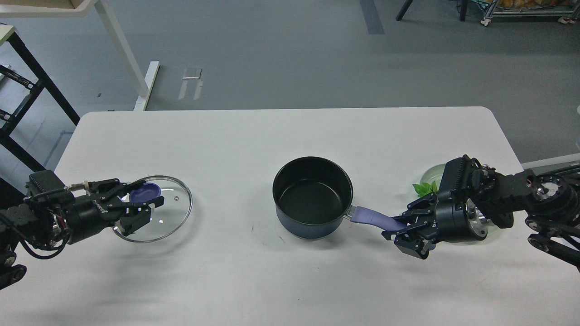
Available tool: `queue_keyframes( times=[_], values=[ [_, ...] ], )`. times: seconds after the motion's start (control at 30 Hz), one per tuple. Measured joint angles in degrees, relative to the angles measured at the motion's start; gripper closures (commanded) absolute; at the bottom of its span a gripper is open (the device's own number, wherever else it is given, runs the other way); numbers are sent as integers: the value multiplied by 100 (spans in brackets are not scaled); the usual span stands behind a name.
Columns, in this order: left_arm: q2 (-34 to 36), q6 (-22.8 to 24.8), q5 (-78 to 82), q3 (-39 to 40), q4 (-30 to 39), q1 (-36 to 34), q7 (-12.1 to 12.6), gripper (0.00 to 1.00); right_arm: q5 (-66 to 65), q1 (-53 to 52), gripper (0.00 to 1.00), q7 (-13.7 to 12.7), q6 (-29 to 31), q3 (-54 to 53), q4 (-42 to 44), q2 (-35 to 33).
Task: Open pot lid
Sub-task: 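Lift the glass lid off and lower it onto the table beside the pot, then release the lid knob and raise the left gripper away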
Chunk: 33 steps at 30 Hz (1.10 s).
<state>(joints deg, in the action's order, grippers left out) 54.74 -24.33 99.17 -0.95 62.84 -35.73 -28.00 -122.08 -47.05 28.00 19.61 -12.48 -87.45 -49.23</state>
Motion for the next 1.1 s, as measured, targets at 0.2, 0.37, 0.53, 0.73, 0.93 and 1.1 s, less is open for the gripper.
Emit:
queue_keyframes(
  times=[0.2, 0.37, 0.53, 0.73, 0.93, 1.1],
  values=[
    [-14, -77, -4, 0, -121, 151, 0, 34, 0, 3, 72, 0, 0, 0, 0, 0],
    [-33, -81, -4, 0, -215, 230, 0, 29, 0, 3, 72, 0, 0, 0, 0, 0],
    [-110, -82, -4, -1, -260, 248, 0, 8, 0, 3, 72, 0, 0, 0, 0, 0],
    [-56, -51, 2, -2, -171, 250, 0, 1, 0, 3, 72, 0, -1, 0, 0, 0],
    [383, 413, -452, 84, 657, 161, 0, 1, 0, -2, 72, 0, -1, 0, -1, 0],
    [632, 1603, -2709, 469, 1246, -251, 1, 1, 0, -3, 71, 0, -1, 0, -1, -4]
  ],
)
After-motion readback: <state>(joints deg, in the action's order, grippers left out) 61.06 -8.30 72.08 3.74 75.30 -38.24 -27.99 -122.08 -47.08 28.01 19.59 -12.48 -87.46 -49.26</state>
